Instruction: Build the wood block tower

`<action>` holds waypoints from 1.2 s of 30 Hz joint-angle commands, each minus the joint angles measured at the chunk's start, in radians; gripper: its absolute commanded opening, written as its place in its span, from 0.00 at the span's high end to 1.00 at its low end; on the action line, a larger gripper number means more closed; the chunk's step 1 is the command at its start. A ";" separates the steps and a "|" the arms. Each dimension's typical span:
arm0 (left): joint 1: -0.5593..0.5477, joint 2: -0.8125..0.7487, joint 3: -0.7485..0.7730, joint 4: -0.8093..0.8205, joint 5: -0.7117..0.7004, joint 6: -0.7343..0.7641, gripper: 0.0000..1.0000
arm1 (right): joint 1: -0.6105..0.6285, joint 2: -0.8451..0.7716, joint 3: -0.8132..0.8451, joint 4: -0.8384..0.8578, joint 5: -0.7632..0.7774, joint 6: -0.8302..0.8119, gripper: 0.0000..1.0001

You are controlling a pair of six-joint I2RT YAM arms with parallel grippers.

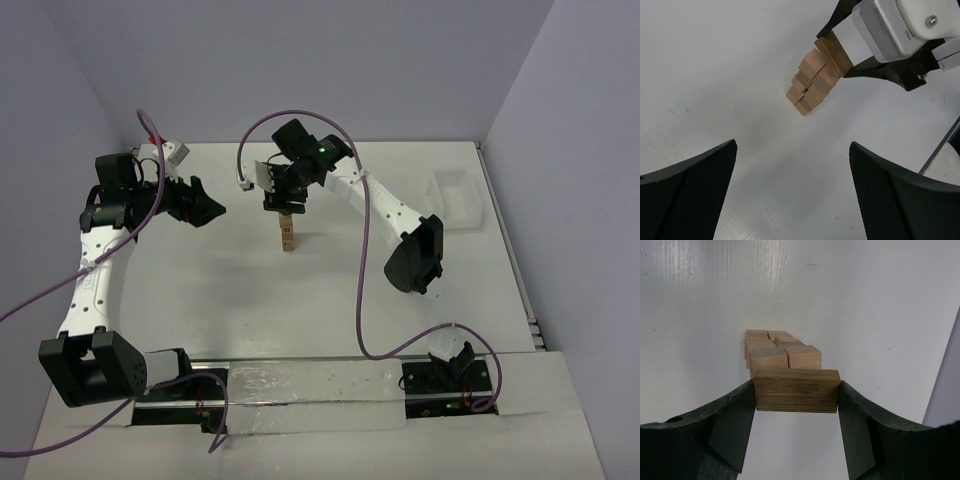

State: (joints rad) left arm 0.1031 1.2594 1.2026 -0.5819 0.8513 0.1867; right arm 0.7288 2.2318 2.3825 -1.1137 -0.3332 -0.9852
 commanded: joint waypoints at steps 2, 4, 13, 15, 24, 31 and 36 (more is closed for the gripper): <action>0.009 0.005 0.011 0.028 0.038 0.002 0.01 | 0.012 0.020 0.044 0.003 -0.003 0.002 0.83; 0.010 0.005 0.011 0.027 0.040 0.002 0.01 | 0.012 0.024 0.047 0.005 -0.003 0.004 0.82; 0.010 0.010 0.013 0.024 0.045 0.007 0.01 | 0.014 0.031 0.046 -0.005 -0.004 0.001 0.78; 0.010 0.009 0.012 0.025 0.046 0.007 0.01 | 0.014 0.032 0.043 -0.002 0.001 0.003 0.75; 0.010 0.014 0.013 0.025 0.046 0.008 0.01 | 0.016 0.031 0.043 -0.001 0.008 0.008 0.64; 0.012 0.014 0.014 0.025 0.048 0.010 0.01 | 0.017 0.027 0.040 0.001 0.011 0.012 0.50; 0.012 0.013 0.010 0.025 0.049 0.010 0.01 | 0.018 0.023 0.040 0.006 0.013 0.016 0.33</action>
State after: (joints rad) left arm 0.1070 1.2739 1.2026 -0.5823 0.8676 0.1871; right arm 0.7338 2.2631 2.3844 -1.1148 -0.3280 -0.9817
